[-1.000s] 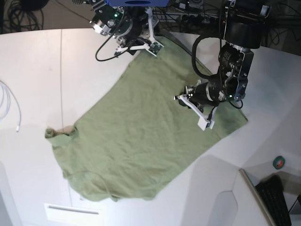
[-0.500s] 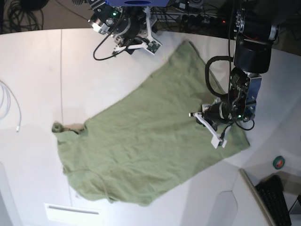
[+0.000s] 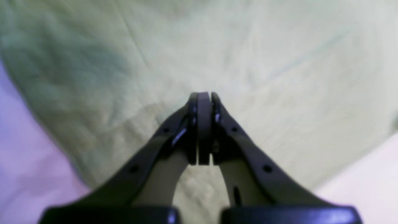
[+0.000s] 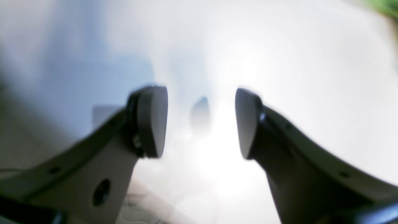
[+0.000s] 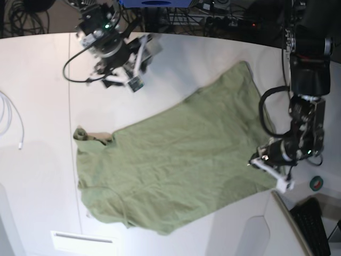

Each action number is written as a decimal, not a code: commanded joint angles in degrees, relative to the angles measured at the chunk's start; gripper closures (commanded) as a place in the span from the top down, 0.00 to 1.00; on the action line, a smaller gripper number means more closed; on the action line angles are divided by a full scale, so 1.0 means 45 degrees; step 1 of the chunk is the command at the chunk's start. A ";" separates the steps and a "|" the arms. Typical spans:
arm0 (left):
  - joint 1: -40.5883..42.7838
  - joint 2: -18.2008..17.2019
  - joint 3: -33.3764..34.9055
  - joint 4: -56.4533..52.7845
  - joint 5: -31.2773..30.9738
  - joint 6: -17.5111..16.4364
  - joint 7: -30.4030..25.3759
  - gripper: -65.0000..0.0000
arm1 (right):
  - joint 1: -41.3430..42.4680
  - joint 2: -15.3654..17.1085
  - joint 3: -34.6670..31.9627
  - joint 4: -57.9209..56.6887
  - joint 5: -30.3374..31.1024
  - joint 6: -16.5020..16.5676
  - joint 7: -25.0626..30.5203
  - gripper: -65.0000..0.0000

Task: Layout the t-shirt on the table in an organized manner, then fold the t-shirt properly
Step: 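Grasp opposite corners of the spread shirt with both grippers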

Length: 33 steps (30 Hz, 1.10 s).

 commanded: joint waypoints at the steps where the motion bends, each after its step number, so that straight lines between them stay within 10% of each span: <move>1: 0.0983 -0.0553 -0.0729 0.0636 -0.0507 -0.0007 0.0238 0.00 | 0.0189 -0.0280 0.0532 0.0376 0.0111 -0.0035 0.0280 0.51; 8: 0.6766 -0.0787 -0.3230 0.4016 -0.2382 -0.0065 0.0199 0.00 | 0.2572 -0.1374 0.4693 0.0259 0.0130 0.1215 0.0241 0.52; 15: 0.9520 0.1420 -0.5789 0.6321 -0.2382 -0.0085 0.0199 0.00 | 0.5190 -0.1628 0.8073 -0.1461 0.0150 0.2700 0.0202 0.52; 24: 1.0614 0.3609 -0.6746 0.6907 -0.2382 -0.0417 0.0199 0.78 | 0.6851 -0.0026 1.1726 -0.3434 0.6128 0.5063 -0.4467 0.51; 28: 1.0634 0.4253 -0.7313 0.6575 -0.2323 -0.1843 0.0199 0.86 | 0.6343 0.0228 1.1707 -0.3434 0.6421 0.5122 -0.4213 0.51; 33: 0.9677 0.4351 -0.7430 0.5872 -0.2304 -0.1863 0.0257 0.86 | 0.6030 0.0384 1.1082 -0.3551 0.6401 0.5122 -0.3529 0.51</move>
